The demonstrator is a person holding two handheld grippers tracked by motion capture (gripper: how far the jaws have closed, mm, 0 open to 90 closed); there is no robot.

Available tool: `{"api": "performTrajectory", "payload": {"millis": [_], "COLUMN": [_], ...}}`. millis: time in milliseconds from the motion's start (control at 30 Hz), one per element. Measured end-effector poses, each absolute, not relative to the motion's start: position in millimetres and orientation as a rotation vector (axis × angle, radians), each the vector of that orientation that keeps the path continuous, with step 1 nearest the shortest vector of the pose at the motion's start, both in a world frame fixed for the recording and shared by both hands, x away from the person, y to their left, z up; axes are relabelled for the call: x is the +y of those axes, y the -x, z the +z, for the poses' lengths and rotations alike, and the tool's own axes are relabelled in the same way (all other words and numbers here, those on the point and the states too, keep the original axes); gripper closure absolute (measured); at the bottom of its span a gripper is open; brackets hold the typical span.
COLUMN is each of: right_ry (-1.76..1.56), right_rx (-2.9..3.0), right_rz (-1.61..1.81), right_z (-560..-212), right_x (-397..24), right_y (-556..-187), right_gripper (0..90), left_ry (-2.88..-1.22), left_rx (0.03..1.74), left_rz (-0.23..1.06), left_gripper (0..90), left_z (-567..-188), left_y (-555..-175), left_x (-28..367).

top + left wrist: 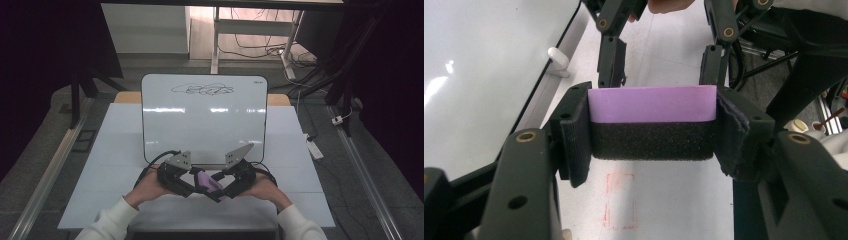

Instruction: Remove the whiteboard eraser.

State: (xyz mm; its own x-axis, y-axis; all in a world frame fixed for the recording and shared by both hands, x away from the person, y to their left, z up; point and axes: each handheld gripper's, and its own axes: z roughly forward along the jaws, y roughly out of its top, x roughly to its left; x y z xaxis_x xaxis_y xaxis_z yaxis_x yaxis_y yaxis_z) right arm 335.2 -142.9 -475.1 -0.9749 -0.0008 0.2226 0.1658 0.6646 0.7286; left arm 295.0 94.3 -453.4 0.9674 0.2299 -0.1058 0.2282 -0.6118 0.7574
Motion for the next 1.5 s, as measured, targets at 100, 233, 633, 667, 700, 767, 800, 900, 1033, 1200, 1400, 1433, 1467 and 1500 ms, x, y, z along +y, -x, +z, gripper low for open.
{"api": "performTrajectory", "payload": {"millis": [100, 233, 633, 667, 700, 767, 800, 900, 1033, 1200, 1400, 1433, 1467, 1500], "right_ry": [0.133, 0.128, 0.170, 0.176, 0.184, 0.208, 0.222, 0.265, 0.349, 0.439, 0.578, 0.600, 0.627, 0.648], "right_rx": [-2.675, -2.674, -2.675, -2.673, -2.678, -2.682, -2.687, -2.715, -2.775, -2.848, -2.947, -2.970, -2.987, -3.000], "right_rz": [-1.187, -1.183, -1.262, -1.270, -1.276, -1.295, -1.304, -1.346, -1.404, -1.490, -1.619, -1.638, -1.655, -1.672], "right_z": [-477.0, -478.9, -474.1, -474.1, -473.9, -473.0, -472.6, -470.4, -466.6, -462.0, -450.8, -448.6, -446.4, -444.4], "right_x": [-140.3, -138.7, -143.0, -143.4, -144.1, -145.7, -146.5, -149.7, -154.3, -159.6, -165.4, -165.9, -166.3, -166.7], "right_y": [-334.1, -334.2, -334.9, -335.1, -335.2, -335.6, -336.0, -336.6, -336.7, -333.8, -330.2, -329.4, -328.2, -327.3], "right_gripper": [36.8, 37.4, 39.3, 39.3, 39.3, 39.4, 39.4, 39.4, 39.4, 39.3, 39.4, 39.4, 39.4, 39.4], "left_ry": [-2.252, -2.252, -2.180, -2.172, -2.157, -2.130, -2.118, -2.089, -2.080, -2.078, -2.069, -2.065, -2.056, -2.048], "left_rx": [0.310, 0.310, 0.392, 0.411, 0.428, 0.469, 0.489, 0.574, 0.667, 0.786, 0.932, 0.949, 0.966, 0.982], "left_rz": [0.002, -0.007, 0.012, 0.027, 0.044, 0.064, 0.071, 0.095, 0.142, 0.191, 0.251, 0.257, 0.262, 0.268], "left_gripper": [40.0, 40.1, 32.1, 28.8, 26.0, 22.7, 21.6, 20.6, 20.5, 20.4, 20.6, 20.6, 20.6, 20.5], "left_z": [-453.6, -454.1, -452.0, -451.1, -450.1, -447.7, -446.7, -445.5, -448.3, -463.6, -490.0, -492.9, -495.2, -496.9], "left_y": [-294.5, -295.2, -298.3, -298.4, -298.1, -297.6, -297.1, -293.7, -287.8, -271.5, -248.9, -246.6, -244.9, -243.6], "left_x": [94.0, 93.9, 100.4, 101.8, 103.6, 108.8, 112.1, 124.7, 139.3, 166.2, 205.8, 211.1, 215.6, 219.4]}}
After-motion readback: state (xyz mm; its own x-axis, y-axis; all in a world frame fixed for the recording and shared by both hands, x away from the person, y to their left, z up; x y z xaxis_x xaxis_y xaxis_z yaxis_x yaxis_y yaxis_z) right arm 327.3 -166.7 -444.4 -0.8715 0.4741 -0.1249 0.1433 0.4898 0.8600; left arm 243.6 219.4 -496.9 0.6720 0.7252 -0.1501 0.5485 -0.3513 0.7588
